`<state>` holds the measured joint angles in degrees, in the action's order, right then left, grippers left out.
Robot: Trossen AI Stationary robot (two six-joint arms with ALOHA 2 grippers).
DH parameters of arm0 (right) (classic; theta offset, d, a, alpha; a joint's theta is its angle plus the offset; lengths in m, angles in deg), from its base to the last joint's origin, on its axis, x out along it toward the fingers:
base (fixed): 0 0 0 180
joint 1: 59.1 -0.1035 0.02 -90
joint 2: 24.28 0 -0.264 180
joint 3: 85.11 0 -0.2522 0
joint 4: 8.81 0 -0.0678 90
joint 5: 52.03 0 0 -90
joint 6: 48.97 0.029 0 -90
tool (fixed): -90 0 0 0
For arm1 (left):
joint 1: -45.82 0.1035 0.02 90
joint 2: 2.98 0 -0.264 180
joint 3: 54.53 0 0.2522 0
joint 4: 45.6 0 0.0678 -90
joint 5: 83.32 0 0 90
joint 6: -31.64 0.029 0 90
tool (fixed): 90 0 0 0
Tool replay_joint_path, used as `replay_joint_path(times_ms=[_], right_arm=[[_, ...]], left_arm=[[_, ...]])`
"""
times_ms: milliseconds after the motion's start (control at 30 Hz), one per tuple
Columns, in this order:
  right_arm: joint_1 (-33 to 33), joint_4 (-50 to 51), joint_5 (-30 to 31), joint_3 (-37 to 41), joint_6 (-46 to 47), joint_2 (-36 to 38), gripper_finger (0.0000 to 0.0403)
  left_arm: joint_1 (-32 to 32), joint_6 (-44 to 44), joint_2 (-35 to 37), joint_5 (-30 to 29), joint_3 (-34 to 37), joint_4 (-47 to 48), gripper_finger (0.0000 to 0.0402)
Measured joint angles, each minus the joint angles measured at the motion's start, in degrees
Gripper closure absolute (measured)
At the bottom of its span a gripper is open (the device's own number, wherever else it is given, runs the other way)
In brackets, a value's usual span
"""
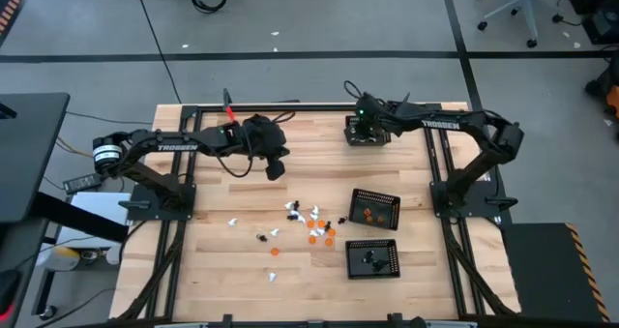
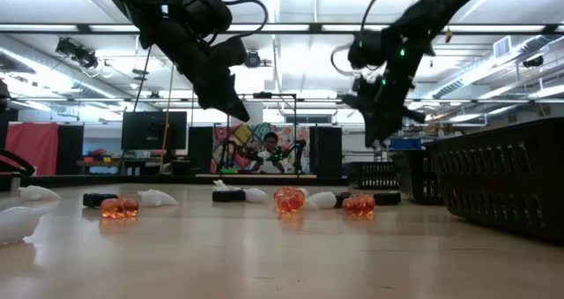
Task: Sort Halloween decoration
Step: Put the white ghost toy into the top black bin
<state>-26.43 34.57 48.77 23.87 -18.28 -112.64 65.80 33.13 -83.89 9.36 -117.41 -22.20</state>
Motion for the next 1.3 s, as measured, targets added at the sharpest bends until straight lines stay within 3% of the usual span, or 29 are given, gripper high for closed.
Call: replay_joint_path(times_ms=[167, 300, 433, 567, 833, 1033, 1300], right_arm=[[5.51, -0.4, -9.34, 0.96, -4.29, -3.31, 0.0291], [8.0, -1.06, -13.16, 1.01, -7.36, -3.87, 0.026], [9.18, 0.54, -16.06, 0.11, -10.03, -1.99, 0.0235], [6.6, 4.72, -12.25, -2.6, -11.93, 2.63, 0.023], [-3.91, 5.79, -4.74, -3.82, -3.34, 11.87, 0.0232], [-14.74, 6.23, 3.48, -3.8, 2.58, 17.53, 0.0232], [-21.31, 7.5, 4.4, -3.74, -0.49, 21.63, 0.0232]], left_arm=[[-1.7, -6.29, -0.04, -2.6, 0.0, 0.0, 0.0358], [-3.87, -10.05, -0.04, -2.76, 0.0, 0.43, 0.0321], [-7.25, -10.99, -0.04, 1.97, -0.02, 5.85, 0.0285], [-12.8, -10.3, -0.13, 4.88, -0.01, 12.23, 0.0262], [-24.84, -6.77, -2.63, -2.04, -0.02, 10.38, 0.0229], [-25.3, -6.8, -9.1, -3.26, 0.02, 6.93, 0.0216], [-23.91, -15.08, -15.43, -8.11, 0.02, 1.1, 0.0216]])
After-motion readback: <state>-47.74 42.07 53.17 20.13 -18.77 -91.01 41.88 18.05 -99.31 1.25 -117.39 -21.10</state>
